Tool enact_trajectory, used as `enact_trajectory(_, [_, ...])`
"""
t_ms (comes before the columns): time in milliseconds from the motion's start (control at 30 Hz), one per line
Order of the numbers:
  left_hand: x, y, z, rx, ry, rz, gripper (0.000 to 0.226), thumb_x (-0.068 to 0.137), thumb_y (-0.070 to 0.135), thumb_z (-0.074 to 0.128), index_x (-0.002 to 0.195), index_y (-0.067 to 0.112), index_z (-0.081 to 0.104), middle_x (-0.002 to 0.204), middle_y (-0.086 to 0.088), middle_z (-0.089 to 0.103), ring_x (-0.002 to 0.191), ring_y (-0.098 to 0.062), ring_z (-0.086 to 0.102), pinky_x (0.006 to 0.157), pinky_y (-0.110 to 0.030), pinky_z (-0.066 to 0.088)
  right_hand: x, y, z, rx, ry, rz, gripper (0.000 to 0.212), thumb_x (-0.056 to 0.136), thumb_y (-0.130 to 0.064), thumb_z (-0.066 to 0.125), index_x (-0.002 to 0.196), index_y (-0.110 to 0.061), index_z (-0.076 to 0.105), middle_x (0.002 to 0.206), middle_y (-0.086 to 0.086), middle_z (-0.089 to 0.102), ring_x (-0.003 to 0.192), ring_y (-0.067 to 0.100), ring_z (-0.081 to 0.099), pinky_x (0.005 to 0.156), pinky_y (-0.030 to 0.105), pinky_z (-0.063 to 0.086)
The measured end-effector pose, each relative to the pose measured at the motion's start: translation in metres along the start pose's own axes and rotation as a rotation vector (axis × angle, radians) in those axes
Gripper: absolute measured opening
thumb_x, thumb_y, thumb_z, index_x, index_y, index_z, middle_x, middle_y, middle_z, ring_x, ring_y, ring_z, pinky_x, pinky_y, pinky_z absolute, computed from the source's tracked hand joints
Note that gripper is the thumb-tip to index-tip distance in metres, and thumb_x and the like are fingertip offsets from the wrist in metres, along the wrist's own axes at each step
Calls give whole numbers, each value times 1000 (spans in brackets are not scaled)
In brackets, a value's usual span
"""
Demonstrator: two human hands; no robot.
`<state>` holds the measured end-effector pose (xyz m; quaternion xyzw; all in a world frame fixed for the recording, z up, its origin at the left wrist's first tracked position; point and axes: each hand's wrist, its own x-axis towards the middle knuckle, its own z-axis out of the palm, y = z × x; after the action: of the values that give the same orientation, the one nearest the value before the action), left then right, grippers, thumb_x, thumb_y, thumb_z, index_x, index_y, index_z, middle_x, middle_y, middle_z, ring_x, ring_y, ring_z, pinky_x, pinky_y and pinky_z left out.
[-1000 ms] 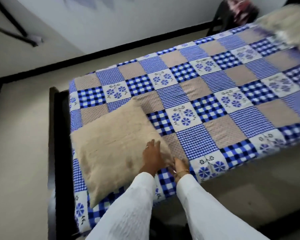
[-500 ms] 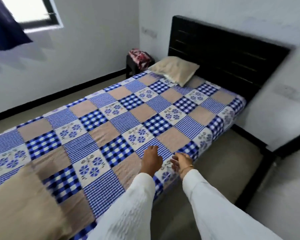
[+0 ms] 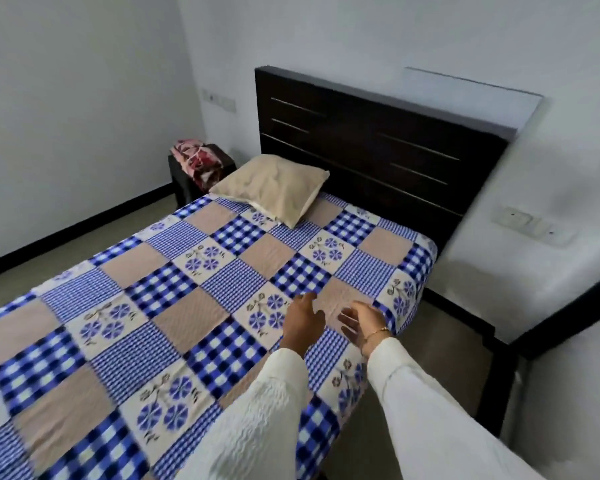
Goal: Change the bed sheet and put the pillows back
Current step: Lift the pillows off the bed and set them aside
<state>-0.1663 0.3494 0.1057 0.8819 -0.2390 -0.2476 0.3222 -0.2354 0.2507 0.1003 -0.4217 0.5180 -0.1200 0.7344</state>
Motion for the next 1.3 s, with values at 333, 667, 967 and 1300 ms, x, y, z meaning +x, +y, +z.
enact_trajectory(333, [239, 59, -15, -491, 175, -363, 37, 91, 16, 55, 127, 7, 52, 126, -11, 57, 110, -28, 56, 90, -34, 46, 198, -140, 79, -59, -171, 97, 19, 96, -24, 45, 102, -9, 56, 82, 3, 62, 70, 13, 60, 60, 27, 46])
enact_trajectory(667, [448, 28, -25, -797, 396, -754, 34, 92, 14, 54, 122, 1, 49, 82, -6, 52, 63, -13, 45, 55, -28, 37, 428, -200, 183, -382, -309, 231, 21, 94, -21, 52, 102, -2, 57, 84, 6, 57, 68, 15, 55, 50, 24, 43])
enact_trajectory(967, [561, -20, -4, -982, 695, -812, 78, 81, 31, 70, 140, 13, 23, 136, -14, 46, 118, -32, 50, 96, -36, 45, 556, -211, 240, -268, -414, 321, 85, 60, -65, 71, 126, -15, 53, 120, 5, 59, 111, 23, 56, 90, 39, 49])
enact_trajectory(1300, [567, -40, -11, -1381, 726, -708, 49, 80, 13, 71, 123, 5, 48, 119, -9, 61, 106, -25, 60, 94, -41, 49, 581, -221, 269, 13, -535, 355, 47, 71, -40, 72, 107, -13, 59, 126, 11, 58, 111, 27, 55, 92, 44, 45])
